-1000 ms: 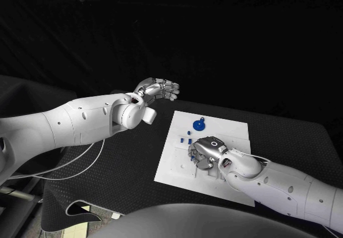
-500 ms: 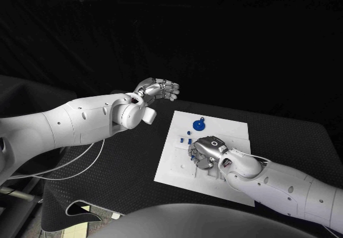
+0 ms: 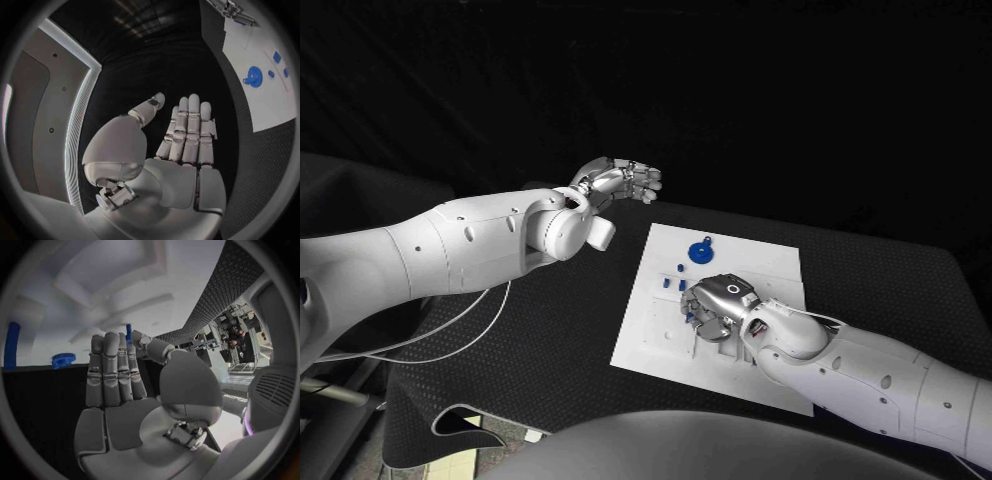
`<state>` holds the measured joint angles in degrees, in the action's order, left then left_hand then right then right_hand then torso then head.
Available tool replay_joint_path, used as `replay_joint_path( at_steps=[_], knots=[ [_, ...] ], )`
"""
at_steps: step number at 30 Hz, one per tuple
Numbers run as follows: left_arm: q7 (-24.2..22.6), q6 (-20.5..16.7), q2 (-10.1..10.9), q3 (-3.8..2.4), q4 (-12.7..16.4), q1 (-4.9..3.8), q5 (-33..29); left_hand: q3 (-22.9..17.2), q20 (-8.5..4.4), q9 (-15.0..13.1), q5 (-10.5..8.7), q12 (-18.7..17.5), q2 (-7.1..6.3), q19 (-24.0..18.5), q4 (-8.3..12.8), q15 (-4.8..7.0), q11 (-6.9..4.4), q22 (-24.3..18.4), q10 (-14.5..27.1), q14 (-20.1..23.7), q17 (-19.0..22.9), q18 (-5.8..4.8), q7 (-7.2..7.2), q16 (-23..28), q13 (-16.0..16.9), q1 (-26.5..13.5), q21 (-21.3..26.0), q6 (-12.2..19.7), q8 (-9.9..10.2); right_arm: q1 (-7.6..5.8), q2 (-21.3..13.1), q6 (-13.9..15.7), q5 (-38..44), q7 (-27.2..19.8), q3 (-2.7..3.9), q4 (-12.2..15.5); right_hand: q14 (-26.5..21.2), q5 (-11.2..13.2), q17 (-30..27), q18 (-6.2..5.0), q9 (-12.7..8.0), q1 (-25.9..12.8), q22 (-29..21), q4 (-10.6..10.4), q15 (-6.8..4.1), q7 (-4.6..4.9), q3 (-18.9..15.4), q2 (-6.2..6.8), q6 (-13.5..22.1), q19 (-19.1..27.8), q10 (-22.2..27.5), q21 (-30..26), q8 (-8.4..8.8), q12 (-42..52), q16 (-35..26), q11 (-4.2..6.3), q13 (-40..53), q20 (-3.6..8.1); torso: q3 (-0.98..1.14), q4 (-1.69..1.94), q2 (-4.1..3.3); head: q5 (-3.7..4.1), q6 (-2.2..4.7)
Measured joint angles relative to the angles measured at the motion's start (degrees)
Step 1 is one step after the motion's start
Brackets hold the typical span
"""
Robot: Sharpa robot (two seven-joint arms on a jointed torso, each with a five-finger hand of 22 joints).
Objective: Assemble the parts on the task board
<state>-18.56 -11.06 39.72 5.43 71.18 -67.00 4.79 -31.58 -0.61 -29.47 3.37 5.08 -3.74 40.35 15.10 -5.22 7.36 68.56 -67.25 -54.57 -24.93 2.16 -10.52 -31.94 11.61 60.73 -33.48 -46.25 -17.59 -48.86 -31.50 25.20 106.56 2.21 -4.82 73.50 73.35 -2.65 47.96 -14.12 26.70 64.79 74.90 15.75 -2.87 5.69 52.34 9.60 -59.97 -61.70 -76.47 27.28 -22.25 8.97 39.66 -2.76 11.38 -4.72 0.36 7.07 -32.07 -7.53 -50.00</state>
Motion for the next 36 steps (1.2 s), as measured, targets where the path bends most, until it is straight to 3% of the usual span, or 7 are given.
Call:
replay_joint_path(
  at_steps=[36],
  knots=[
    [0.2,0.2,-0.1,0.0,0.1,0.0,0.0,0.1,0.0,0.1,0.0,0.0,0.0,0.0,-0.1,0.0,0.02,0.1,0.4,0.0,-0.4,0.0,-0.21,0.2,0.0,0.0,0.0,0.2,0.0,-0.05,0.2,-0.8,0.1,0.0,0.02,-0.1,0.2,0.0,0.1,0.01,0.1,-0.2,0.0,0.0,0.01,-0.05,0.0,0.22,0.1,0.0,0.0,0.0,-0.15,0.0,0.0,-0.01,0.2,0.0,0.0,0.02,-0.01,-0.1,0.0]
  ],
)
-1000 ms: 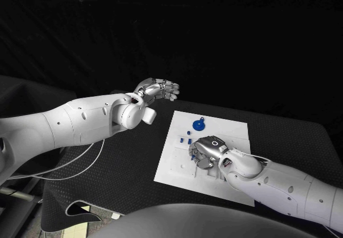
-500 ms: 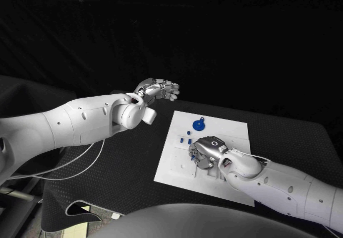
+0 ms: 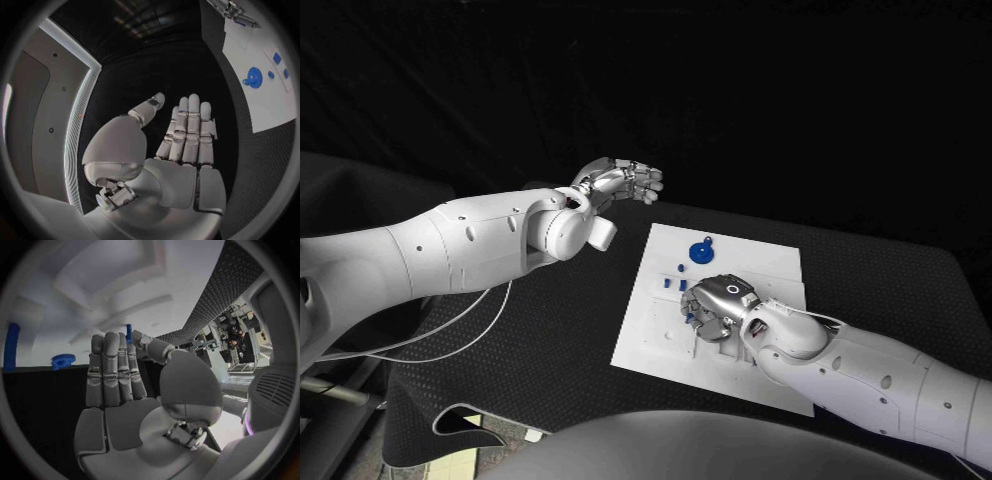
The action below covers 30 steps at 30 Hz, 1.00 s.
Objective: Assemble the parts on the task board
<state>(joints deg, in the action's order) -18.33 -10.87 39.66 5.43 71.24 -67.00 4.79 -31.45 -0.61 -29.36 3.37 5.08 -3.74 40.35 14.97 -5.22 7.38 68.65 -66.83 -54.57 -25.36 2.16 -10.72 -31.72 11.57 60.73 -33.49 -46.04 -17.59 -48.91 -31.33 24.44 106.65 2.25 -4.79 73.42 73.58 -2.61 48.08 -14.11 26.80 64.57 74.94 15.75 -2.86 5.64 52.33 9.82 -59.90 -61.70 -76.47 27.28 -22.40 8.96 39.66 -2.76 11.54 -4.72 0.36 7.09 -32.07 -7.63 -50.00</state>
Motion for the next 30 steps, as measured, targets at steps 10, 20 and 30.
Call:
replay_joint_path(
  at_steps=[10,20,30],
  knots=[
    [0.1,0.1,-0.1,0.0,0.0,0.0,0.0,0.0,0.0,0.0,0.0,0.0,0.0,0.0,0.0,0.0,0.0,0.0,0.0,0.0,0.0,0.0,0.0,0.2,0.0,0.0,0.0,0.0,0.0,-0.1,0.7,-1.2,1.1,0.8,-0.59,-0.4,0.0,0.0,0.0,0.0,0.0,0.1,0.0,0.1,0.03,0.0,-0.1,-0.1,0.0,0.0,0.0,0.0,0.02,0.0,0.0,0.0,0.1,0.0,0.0,0.0,-0.01,0.11,0.0],
    [0.1,0.1,-0.2,0.0,0.0,-0.01,0.0,0.0,0.0,0.0,0.0,0.0,0.0,0.0,0.0,0.0,0.0,0.0,0.0,0.0,-0.1,-0.01,0.0,0.2,0.0,0.0,0.2,0.0,0.0,-0.34,1.0,-2.2,2.1,1.5,-0.98,-0.4,-0.1,0.2,0.1,0.0,0.1,0.2,0.0,0.1,0.12,-0.03,-0.1,-0.24,0.2,0.0,0.0,0.0,-0.01,0.0,0.0,0.0,0.1,0.0,0.01,0.01,0.0,0.19,0.0],
    [0.2,0.2,-0.3,0.0,0.0,-0.01,0.0,0.0,0.0,0.0,0.0,0.0,0.0,0.0,0.0,0.0,0.0,0.1,0.0,0.0,-0.2,-0.01,0.0,0.2,0.0,0.0,0.2,0.0,0.0,-0.4,1.4,-2.6,2.5,2.2,-1.12,-0.5,-0.3,-0.1,0.1,-0.43,0.1,0.2,0.0,0.1,0.08,-0.13,-0.1,-0.24,0.1,0.0,0.0,0.0,-0.01,-0.2,0.0,-0.01,0.2,0.0,0.01,0.01,0.0,0.22,0.0]
  ],
)
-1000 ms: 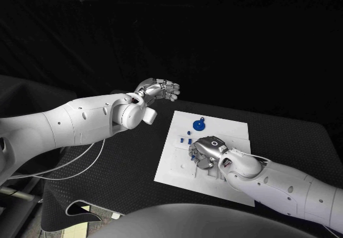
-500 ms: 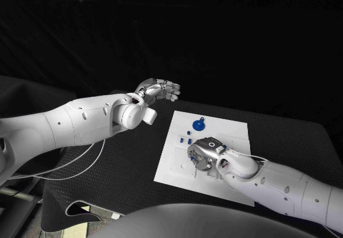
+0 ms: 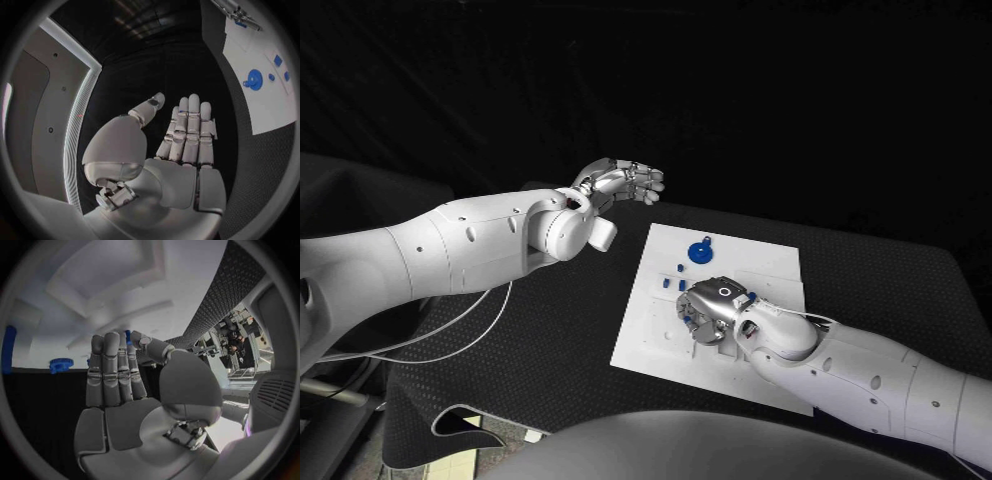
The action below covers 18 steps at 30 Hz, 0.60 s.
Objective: Assemble the parts on the task board
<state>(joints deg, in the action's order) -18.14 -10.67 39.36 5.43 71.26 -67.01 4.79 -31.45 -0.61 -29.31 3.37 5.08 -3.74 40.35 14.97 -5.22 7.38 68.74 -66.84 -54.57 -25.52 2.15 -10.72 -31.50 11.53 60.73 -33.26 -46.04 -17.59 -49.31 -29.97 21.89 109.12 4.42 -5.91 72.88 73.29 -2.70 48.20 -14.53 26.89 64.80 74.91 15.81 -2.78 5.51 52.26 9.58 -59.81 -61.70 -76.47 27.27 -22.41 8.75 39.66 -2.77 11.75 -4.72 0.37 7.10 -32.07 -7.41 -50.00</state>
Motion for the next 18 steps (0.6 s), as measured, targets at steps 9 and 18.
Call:
replay_joint_path(
  at_steps=[9,18],
  knots=[
    [0.1,0.1,0.1,0.0,0.0,0.0,0.0,0.0,0.21,0.0,0.0,0.0,0.0,-0.2,0.0,0.0,0.0,0.0,0.0,0.0,-0.1,0.01,0.0,0.0,0.0,0.0,0.0,0.0,0.0,0.09,-0.5,0.2,-0.6,-0.1,-0.15,0.3,-0.3,-1.1,-0.1,-0.26,-0.9,-2.2,0.0,-1.2,0.39,1.76,-0.9,4.04,2.9,0.5,3.3,0.0,2.25,-2.7,-0.7,-1.37,-0.2,-0.5,-0.01,-0.01,0.01,-0.04,0.0],
    [0.1,0.1,0.2,0.0,-0.1,0.0,0.0,0.0,0.21,0.0,0.0,0.0,0.0,-0.2,0.0,0.0,0.0,0.0,0.0,0.0,-0.1,0.01,-0.21,0.2,0.0,0.0,0.0,0.2,0.0,0.34,-2.0,1.2,-1.9,-0.3,-0.42,2.1,-0.9,-2.2,0.5,0.03,-2.1,-3.7,0.0,-1.0,1.69,3.63,-5.1,6.57,6.7,1.1,7.9,1.1,4.38,-5.4,-0.7,-2.98,-2.1,-0.69,-0.01,-0.04,0.01,-0.07,0.0]
  ],
)
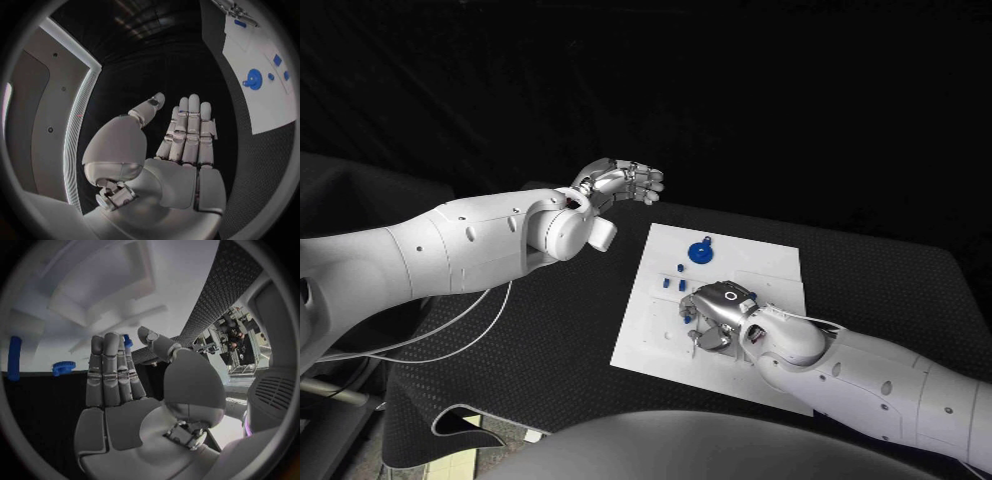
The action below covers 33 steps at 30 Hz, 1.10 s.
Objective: Assemble the parts on the task board
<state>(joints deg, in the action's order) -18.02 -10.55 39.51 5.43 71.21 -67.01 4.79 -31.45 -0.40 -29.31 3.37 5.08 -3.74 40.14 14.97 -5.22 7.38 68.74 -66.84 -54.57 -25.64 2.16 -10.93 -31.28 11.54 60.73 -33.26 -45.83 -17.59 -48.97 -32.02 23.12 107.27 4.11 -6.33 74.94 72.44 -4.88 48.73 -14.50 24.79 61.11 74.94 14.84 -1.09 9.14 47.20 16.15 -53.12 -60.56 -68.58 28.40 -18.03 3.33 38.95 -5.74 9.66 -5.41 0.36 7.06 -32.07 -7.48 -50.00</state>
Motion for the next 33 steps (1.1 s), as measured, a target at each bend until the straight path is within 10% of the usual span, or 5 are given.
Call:
replay_joint_path(
  at_steps=[11,22,33],
  knots=[
    [0.1,0.1,0.1,0.0,0.0,0.0,0.0,0.0,0.0,0.0,0.0,0.0,0.0,0.0,0.0,0.0,0.0,0.0,0.0,0.0,-0.1,0.0,0.0,0.0,0.0,0.0,0.0,0.0,0.0,-0.68,-1.9,3.5,-0.6,0.8,0.14,3.0,-0.1,0.5,0.2,0.33,-0.2,0.8,0.0,-0.1,0.14,0.01,0.4,0.75,0.0,0.2,0.2,0.4,0.09,0.4,0.4,-0.19,0.1,0.2,0.02,-0.05,0.01,0.43,0.0],
    [0.1,0.2,0.7,0.01,-0.1,0.0,0.0,0.0,0.0,0.1,0.0,0.0,0.0,0.0,0.0,0.0,0.0,0.1,0.0,0.0,-0.2,0.0,0.0,0.0,0.0,0.0,0.0,0.0,0.0,-4.4,-6.9,5.0,-3.1,1.0,3.7,9.2,0.1,0.5,0.5,0.43,-0.3,0.8,0.0,-0.2,0.32,0.0,0.6,0.75,0.0,0.2,0.2,0.8,0.09,0.4,1.0,-0.19,0.0,0.19,0.1,-0.11,0.01,1.47,0.75],
    [0.2,0.2,0.7,0.01,-0.1,0.0,0.0,0.0,0.0,0.1,0.0,0.0,0.0,0.0,0.0,0.0,0.0,0.1,0.0,0.0,-0.3,0.0,0.0,0.2,0.0,0.0,0.0,0.0,0.0,-9.08,-11.8,-3.1,-6.0,2.0,4.07,8.1,0.2,1.6,0.8,0.27,-1.0,-0.9,0.0,0.9,0.78,0.4,-2.6,0.88,1.4,-0.1,2.4,1.7,0.64,0.4,1.4,-0.45,-1.0,0.48,0.01,-0.22,0.05,3.16,1.94]
  ],
)
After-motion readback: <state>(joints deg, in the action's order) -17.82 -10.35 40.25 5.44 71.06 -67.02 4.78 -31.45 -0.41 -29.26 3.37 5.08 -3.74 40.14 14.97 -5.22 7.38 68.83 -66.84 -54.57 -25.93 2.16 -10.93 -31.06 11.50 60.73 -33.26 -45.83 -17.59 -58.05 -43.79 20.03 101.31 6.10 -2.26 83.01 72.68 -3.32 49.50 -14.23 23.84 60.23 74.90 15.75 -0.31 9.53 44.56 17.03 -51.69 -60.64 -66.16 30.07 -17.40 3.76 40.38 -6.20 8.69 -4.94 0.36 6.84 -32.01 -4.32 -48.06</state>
